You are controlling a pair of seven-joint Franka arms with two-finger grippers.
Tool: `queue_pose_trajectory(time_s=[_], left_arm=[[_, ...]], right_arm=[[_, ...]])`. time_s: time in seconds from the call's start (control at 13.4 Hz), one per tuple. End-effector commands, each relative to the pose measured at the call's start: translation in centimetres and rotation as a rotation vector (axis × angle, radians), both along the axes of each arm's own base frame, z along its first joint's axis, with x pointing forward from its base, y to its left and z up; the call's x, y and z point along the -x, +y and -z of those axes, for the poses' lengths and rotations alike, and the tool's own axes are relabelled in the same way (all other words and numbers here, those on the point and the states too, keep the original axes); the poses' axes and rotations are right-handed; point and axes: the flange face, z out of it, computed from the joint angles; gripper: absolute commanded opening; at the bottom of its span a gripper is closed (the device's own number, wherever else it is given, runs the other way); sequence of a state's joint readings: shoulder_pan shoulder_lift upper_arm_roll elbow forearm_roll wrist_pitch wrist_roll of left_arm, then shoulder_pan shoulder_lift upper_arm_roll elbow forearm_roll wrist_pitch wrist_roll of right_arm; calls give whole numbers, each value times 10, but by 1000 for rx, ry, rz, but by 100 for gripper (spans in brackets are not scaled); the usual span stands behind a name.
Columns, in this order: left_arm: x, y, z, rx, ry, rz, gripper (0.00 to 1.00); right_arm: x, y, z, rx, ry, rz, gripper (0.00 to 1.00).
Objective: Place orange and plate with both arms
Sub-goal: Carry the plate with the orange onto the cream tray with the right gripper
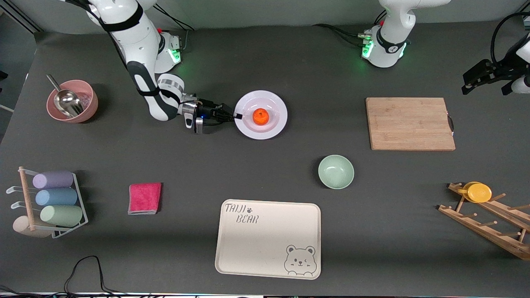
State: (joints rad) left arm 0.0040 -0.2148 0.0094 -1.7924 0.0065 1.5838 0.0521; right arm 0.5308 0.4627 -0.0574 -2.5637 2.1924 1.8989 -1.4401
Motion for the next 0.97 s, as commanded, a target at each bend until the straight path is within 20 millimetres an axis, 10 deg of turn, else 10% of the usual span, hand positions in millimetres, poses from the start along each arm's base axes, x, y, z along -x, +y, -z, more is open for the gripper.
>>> queue_pose_trajectory(time_s=[0.0,0.9], left_arm=[[-4,5,-6,12,-9,-2,100],[-10,12,-1,11,-16,-16,100]], right_arm=[[-37,9,-24,-73,14,18,0],[-301,-5,-100,-28,1,41,0]])
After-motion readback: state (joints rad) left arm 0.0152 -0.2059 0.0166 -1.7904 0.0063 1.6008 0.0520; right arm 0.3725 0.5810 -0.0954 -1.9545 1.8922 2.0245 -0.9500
